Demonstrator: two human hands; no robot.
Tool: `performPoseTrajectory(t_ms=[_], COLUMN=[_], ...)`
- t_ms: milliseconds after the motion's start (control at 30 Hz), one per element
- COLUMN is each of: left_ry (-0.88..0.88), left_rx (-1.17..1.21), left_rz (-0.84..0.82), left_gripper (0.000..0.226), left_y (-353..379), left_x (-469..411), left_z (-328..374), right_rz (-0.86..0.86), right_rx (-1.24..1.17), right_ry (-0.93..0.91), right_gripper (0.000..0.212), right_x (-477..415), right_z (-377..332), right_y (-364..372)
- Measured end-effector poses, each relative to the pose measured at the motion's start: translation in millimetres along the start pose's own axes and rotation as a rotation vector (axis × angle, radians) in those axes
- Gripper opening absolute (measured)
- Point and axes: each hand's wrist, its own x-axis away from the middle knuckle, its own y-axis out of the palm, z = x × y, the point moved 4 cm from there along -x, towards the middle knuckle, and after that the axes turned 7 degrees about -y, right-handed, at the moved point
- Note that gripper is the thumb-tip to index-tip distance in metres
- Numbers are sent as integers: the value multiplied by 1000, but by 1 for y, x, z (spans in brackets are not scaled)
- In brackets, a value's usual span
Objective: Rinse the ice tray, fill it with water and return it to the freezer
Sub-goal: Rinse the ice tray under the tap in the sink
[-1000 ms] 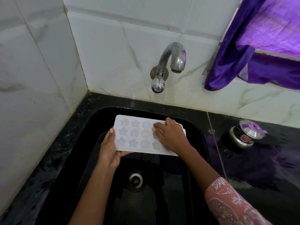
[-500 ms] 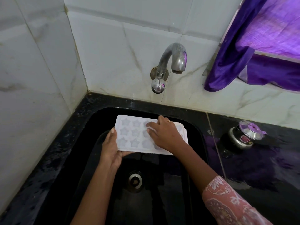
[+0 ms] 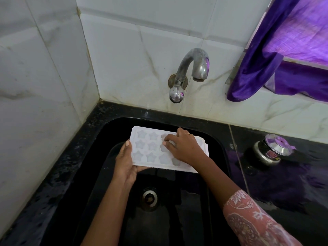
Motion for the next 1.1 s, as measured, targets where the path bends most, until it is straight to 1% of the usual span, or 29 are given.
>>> performPoseTrajectory(t_ms=[267, 433, 533, 633, 667, 767, 1100], left_ry=[6, 13, 11, 10, 9, -2, -17], left_rx=[3, 27, 12, 20, 27, 41, 51], left_rz=[22, 13, -1, -7, -5, 10, 20], left_gripper=[31, 30, 31, 34, 35, 36, 36], left_y=[-2, 0, 1, 3, 3, 3, 2], left_x=[1, 2, 3, 3, 3, 2, 4], left_z=[0, 2, 1, -1, -1, -1, -2], right_rz=[19, -6, 35, 109, 108, 29, -18], right_rx=[-45, -69, -11, -33, -39, 1, -26], right_ry=[8, 2, 7, 9, -13, -77, -37], right_gripper=[38, 38, 37, 34, 35, 40, 44], right_x=[-3, -1, 1, 2, 2, -2, -10], right_z=[-6, -10, -10, -15, -19, -32, -38], right_y=[3, 3, -2, -9, -10, -6, 5])
